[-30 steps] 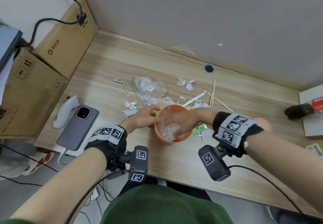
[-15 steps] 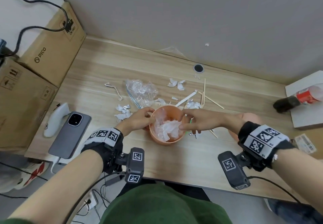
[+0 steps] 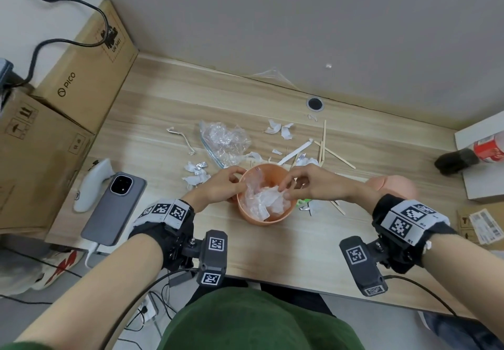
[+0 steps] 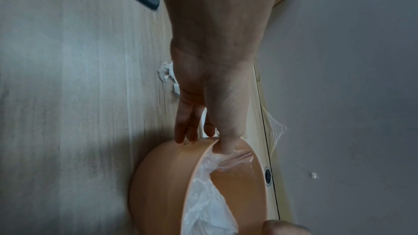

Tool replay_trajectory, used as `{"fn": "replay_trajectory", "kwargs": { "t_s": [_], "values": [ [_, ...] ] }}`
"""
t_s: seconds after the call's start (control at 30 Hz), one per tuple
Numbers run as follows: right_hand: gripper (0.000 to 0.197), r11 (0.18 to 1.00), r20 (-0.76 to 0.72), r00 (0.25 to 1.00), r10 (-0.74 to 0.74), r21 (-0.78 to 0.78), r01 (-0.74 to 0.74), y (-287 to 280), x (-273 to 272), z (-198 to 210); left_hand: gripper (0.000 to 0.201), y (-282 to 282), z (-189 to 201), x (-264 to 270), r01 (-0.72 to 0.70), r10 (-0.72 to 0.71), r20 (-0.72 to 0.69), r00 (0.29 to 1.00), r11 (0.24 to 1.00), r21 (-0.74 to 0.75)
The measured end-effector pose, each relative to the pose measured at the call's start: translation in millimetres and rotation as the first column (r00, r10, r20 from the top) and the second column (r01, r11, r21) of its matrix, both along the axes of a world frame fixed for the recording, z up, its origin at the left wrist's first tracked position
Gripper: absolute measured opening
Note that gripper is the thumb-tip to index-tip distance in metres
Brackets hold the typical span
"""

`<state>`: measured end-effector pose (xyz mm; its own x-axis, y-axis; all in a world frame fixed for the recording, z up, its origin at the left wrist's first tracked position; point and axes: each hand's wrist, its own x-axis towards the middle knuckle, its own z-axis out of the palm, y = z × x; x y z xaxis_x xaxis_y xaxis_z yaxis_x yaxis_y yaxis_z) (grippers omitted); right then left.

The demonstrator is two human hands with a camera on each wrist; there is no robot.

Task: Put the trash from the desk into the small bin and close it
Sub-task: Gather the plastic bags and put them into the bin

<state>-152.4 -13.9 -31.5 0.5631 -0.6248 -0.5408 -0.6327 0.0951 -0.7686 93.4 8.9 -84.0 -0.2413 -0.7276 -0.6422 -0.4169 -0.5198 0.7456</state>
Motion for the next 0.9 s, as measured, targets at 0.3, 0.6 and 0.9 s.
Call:
{"fn": "replay_trajectory", "kwargs": {
  "t_s": [0.3, 0.6, 0.9],
  "values": [
    [0.03, 0.965, -0.108, 0.968, -0.228, 0.107, 0.239, -23.1, 2.6, -10.3, 0.026, -11.4, -7.0, 32.3, -0.152, 0.153, 0.015, 0.988, 0.986, -0.069],
    [0.035, 0.911, -0.063, 0.971, -0.232, 0.335, 0.24, -19.9, 7.4, -24.1, 0.073, -11.5, -63.5, 68.7, 0.115, 0.042, 0.595, 0.802, 0.968, -0.222],
    [0.034, 0.904, -0.104, 0.963, -0.248, 0.332, 0.269, -14.9, 3.1, -29.9, 0.025, -11.9, -57.4, 45.2, 0.138, 0.081, 0.546, 0.834, 0.927, -0.349]
  ]
}}
